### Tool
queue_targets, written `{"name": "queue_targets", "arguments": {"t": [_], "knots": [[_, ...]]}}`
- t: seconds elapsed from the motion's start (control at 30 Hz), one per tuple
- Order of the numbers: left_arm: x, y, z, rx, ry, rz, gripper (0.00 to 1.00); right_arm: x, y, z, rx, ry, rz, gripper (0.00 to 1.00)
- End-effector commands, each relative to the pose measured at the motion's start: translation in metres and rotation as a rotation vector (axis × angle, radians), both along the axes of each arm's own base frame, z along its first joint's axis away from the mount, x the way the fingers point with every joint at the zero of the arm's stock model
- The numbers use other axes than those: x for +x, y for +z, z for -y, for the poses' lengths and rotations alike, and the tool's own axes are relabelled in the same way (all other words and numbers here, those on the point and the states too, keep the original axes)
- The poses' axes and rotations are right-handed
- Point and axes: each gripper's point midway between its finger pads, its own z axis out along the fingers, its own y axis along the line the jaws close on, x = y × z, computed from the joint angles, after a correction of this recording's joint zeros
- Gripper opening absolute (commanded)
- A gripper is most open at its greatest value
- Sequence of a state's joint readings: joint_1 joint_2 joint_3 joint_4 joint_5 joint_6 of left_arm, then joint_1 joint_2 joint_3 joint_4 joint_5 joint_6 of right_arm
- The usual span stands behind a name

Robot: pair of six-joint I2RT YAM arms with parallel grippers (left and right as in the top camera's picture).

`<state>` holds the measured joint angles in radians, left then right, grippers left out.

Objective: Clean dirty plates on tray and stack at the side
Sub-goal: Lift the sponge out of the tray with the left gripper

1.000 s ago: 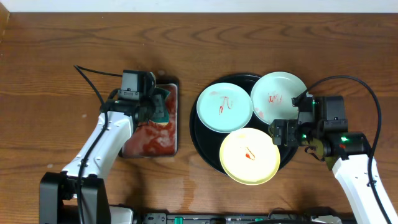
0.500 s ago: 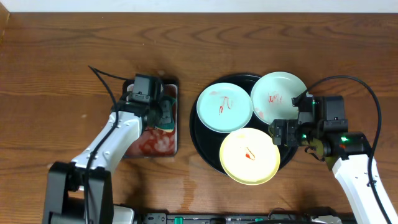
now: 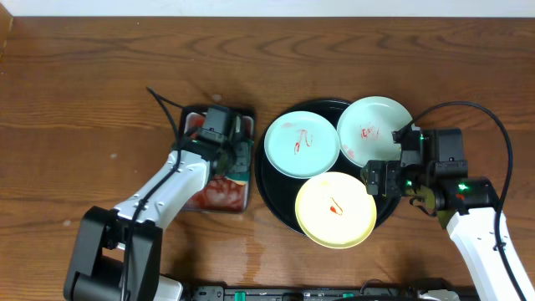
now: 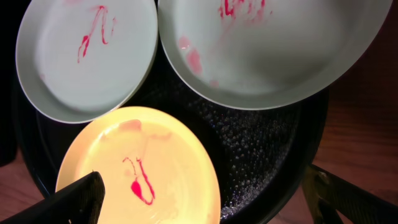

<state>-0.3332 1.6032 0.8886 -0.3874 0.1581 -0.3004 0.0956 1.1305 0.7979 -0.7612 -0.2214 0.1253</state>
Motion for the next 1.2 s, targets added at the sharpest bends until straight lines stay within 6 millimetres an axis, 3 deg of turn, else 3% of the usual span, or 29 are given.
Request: {"name": "queue_targets", "arguments": {"t": [0.0,0.33,0.63,0.8,1.0,1.17], "knots": [[-0.007,-0.002,0.014,-0.022,-0.024,-0.01,0.08,0.005,0.007,0.001,0.009,-0.008,0.019,0.99],[0.0,0.007,0.011,-0.047,0.031,0.011,0.07,0.005,0.007,0.001,0.009,-0.008,0.019,0.99],[0.022,0.058,-0.025,-0.064,0.076,0.18,0.08,0.005,0.007,0.001,0.009,-0.007,0.019,0.99],[0.019,0.089,-0.041,-0.078,0.117,0.247,0.07,0.005,0.007,0.001,0.009,-0.007,0.019,0.99],[0.009,0.106,-0.045,-0.084,0.122,0.28,0.07,0.004,0.005,0.001,0.009,-0.006,0.013,0.99],[0.01,0.119,-0.045,-0.101,0.124,0.357,0.07,0.0,-0.01,-0.004,0.029,0.006,-0.051,0.99]]}}
